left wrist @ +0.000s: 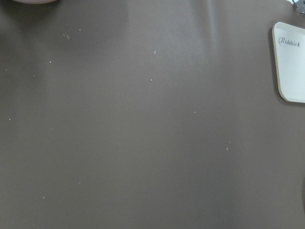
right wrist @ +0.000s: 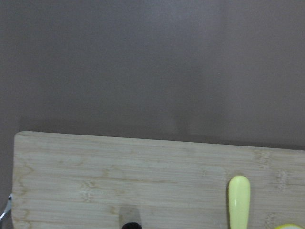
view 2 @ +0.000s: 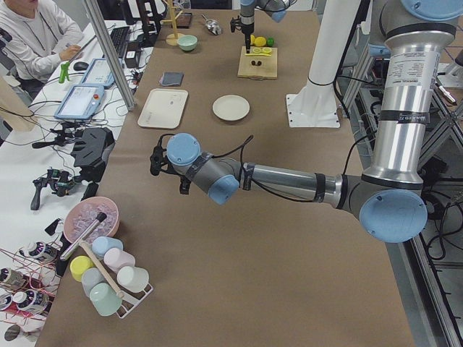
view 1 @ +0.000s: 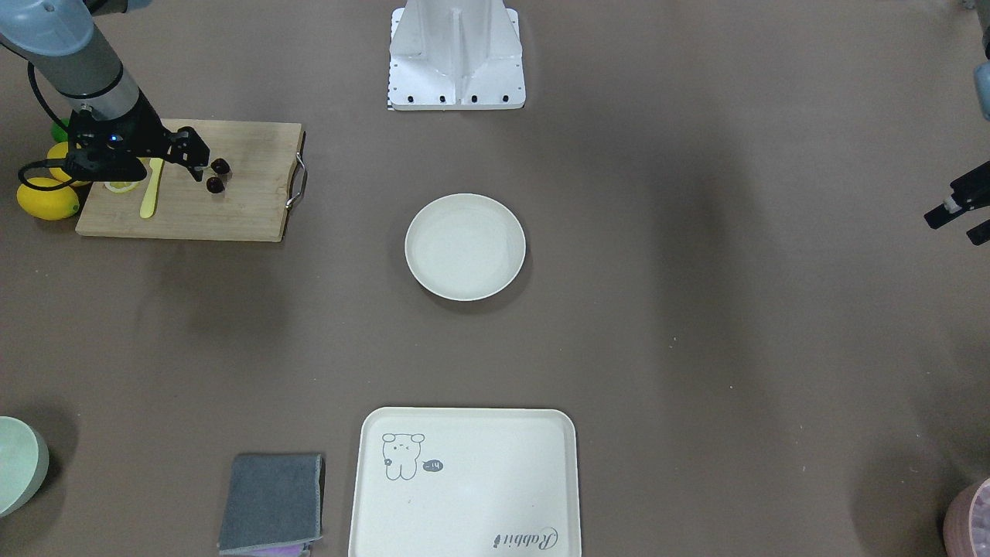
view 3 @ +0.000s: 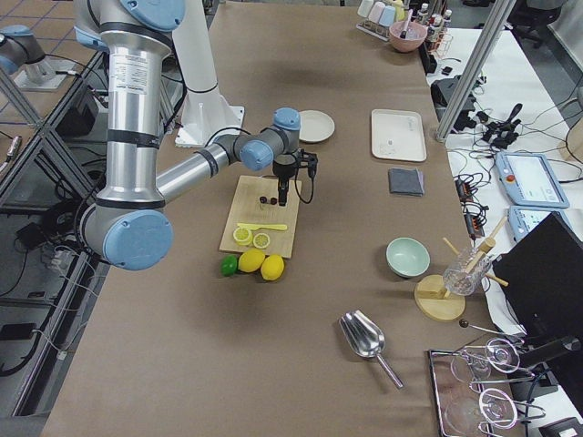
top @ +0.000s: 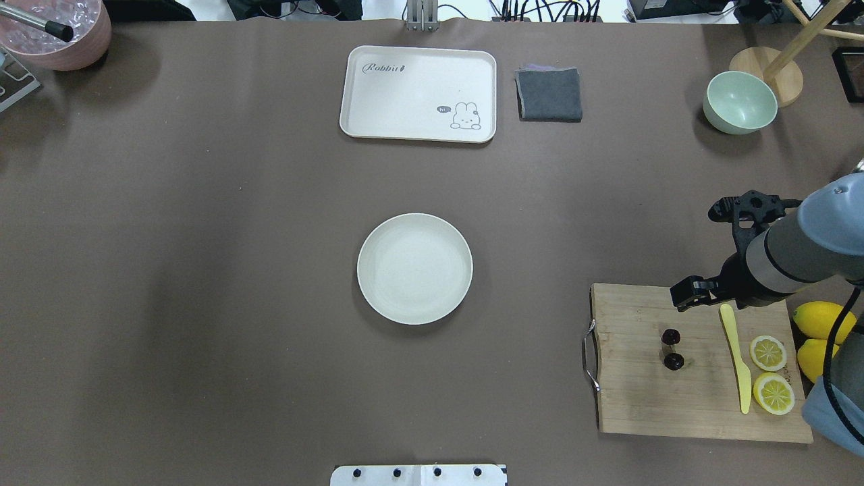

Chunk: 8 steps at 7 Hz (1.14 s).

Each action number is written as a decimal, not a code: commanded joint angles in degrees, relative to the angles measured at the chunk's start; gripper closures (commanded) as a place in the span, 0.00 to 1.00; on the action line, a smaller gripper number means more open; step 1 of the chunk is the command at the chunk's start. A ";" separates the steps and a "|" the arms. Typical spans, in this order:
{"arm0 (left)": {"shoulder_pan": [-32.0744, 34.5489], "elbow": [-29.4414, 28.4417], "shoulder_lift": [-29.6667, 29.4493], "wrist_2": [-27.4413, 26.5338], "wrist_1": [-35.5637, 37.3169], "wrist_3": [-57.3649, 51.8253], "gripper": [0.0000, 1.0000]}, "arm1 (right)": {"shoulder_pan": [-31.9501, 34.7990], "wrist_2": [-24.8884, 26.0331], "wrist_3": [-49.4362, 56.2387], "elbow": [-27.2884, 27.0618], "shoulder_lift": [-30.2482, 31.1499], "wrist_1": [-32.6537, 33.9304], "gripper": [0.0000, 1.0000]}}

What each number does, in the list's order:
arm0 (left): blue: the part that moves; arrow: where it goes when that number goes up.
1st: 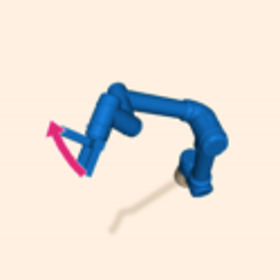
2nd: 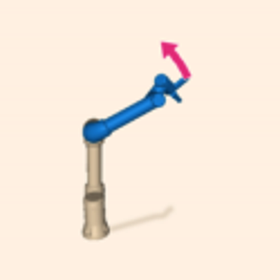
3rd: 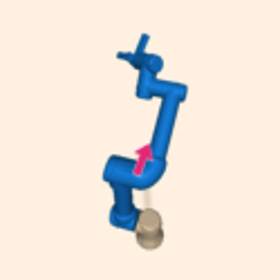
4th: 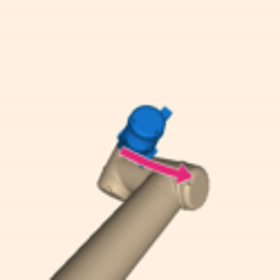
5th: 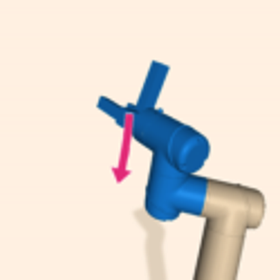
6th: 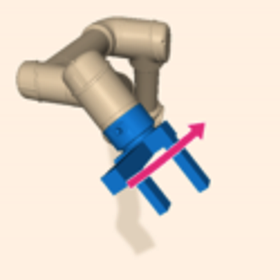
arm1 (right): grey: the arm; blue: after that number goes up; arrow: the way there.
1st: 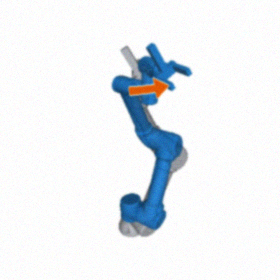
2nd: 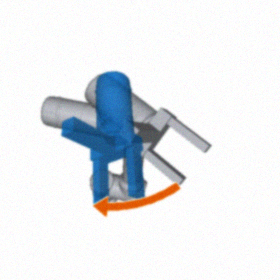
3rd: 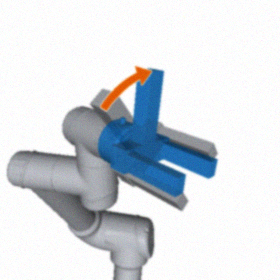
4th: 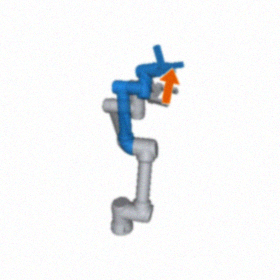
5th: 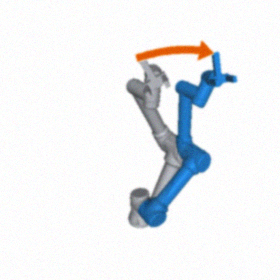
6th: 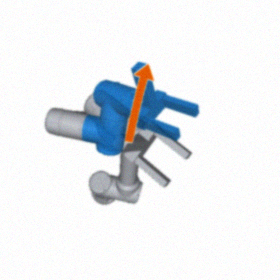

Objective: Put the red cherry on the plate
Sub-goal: 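Move the right gripper over the cherries on the cutting board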

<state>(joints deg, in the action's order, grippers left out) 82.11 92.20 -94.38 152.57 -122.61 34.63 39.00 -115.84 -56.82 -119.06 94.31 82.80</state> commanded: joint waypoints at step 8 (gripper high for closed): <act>0.24 0.70 0.69 -0.08 0.00 0.00 0.02 | -10.43 7.82 -9.80 1.46 3.23 -11.05 0.18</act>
<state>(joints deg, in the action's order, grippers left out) 82.35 92.86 -93.76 152.49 -122.61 34.63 29.41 -108.72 -66.63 -117.73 95.15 75.20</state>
